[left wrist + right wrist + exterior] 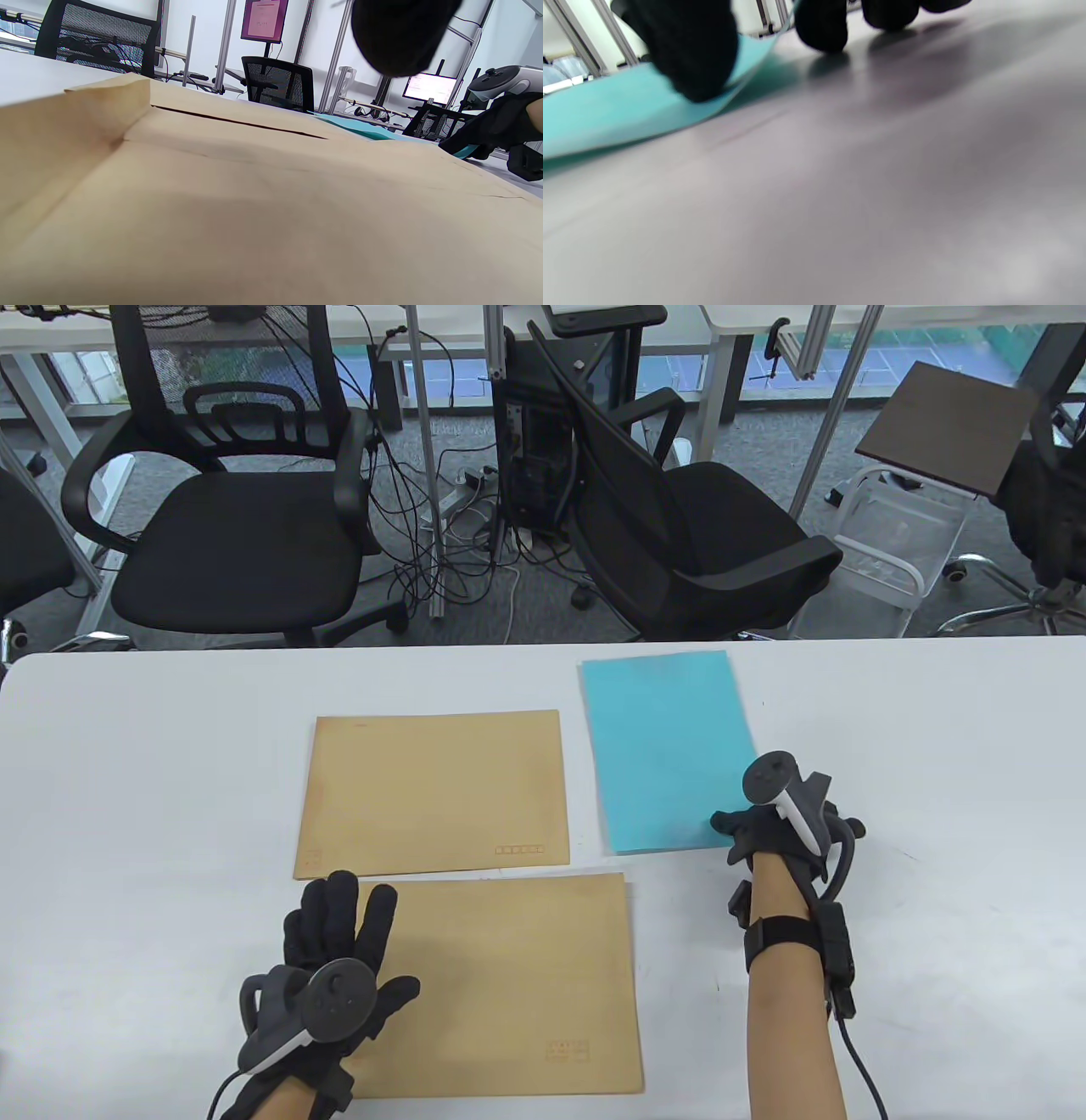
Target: Stuff flat paper into A4 envelope
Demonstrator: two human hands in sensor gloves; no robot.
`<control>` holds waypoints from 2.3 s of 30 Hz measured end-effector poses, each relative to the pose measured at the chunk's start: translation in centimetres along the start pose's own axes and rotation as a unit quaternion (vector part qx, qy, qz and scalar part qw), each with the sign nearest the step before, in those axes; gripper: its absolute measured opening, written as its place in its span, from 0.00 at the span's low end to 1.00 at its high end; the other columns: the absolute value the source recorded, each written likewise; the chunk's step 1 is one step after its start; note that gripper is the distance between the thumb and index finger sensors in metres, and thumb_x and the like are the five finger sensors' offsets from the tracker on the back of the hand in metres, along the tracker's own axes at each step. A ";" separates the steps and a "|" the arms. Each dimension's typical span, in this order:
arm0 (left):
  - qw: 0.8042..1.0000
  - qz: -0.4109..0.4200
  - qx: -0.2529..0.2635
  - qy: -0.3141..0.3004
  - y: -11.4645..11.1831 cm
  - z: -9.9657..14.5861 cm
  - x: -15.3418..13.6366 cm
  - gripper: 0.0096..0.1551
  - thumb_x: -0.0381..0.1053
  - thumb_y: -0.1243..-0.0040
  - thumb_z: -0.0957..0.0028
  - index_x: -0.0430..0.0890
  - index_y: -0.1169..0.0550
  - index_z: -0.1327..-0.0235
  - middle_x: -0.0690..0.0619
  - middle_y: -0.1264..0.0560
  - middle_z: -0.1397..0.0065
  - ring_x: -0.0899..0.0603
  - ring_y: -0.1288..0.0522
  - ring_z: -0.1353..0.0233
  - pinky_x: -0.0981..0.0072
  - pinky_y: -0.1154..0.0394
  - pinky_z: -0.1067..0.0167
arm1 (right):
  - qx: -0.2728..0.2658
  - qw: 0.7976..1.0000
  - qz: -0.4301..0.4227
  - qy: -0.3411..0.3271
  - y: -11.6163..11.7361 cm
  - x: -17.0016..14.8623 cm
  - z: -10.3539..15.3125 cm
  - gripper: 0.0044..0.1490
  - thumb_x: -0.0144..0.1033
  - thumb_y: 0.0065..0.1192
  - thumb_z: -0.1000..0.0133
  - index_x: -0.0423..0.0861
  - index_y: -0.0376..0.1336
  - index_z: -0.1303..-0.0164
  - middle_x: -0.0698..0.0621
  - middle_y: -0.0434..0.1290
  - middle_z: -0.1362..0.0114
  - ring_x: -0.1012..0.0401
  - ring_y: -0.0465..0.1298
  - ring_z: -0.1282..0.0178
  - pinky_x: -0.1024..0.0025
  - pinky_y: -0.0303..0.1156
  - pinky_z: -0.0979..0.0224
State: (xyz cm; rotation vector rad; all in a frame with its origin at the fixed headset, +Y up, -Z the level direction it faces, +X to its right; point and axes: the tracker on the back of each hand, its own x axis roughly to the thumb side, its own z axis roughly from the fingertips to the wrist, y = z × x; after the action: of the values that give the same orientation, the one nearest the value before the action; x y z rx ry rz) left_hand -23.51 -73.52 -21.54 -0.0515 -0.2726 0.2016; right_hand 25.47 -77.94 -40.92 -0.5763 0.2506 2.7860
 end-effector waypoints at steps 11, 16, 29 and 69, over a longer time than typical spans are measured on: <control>1.000 -0.006 0.004 0.002 0.1 0.0 -0.2 0.63 0.66 0.39 0.53 0.57 0.67 0.24 0.40 0.74 0.20 0.27 0.53 0.19 0.41 0.40 0.29 | -0.143 0.972 -0.177 -0.062 -4.7 -1.1 3.2 0.22 0.33 0.51 0.37 0.33 0.64 0.41 0.27 0.69 0.33 0.30 0.74 0.37 0.18 0.45 0.34; 1.000 0.003 0.006 0.002 0.2 0.1 -0.3 0.62 0.66 0.39 0.53 0.56 0.65 0.23 0.39 0.71 0.19 0.29 0.45 0.21 0.46 0.34 0.35 | -0.189 0.935 -0.281 -0.107 -7.3 -1.2 5.1 0.24 0.28 0.53 0.39 0.33 0.63 0.35 0.25 0.73 0.39 0.42 0.84 0.54 0.30 0.64 0.38; 1.000 0.008 0.004 0.009 0.0 0.0 -0.6 0.62 0.66 0.39 0.53 0.57 0.66 0.24 0.39 0.72 0.19 0.27 0.46 0.20 0.41 0.35 0.32 | -0.181 0.835 -0.460 -0.243 -8.2 -2.1 9.8 0.25 0.24 0.56 0.41 0.34 0.66 0.34 0.27 0.76 0.42 0.45 0.85 0.60 0.36 0.69 0.39; 0.905 0.424 0.034 0.003 6.4 0.7 -3.2 0.24 0.43 0.36 0.49 0.44 0.18 0.39 0.38 0.16 0.47 0.42 0.11 0.61 0.60 0.15 0.63 | 0.089 0.833 -0.299 -0.457 -1.1 1.3 16.6 0.54 0.40 0.60 0.38 0.31 0.39 0.12 0.25 0.57 0.21 0.34 0.73 0.33 0.30 0.58 0.32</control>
State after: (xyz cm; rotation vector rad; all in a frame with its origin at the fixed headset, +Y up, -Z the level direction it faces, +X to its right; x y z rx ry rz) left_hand -27.95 -67.89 -22.20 -0.0993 -0.2225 1.0811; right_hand 18.70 -72.87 -26.59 0.6425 0.0815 2.0756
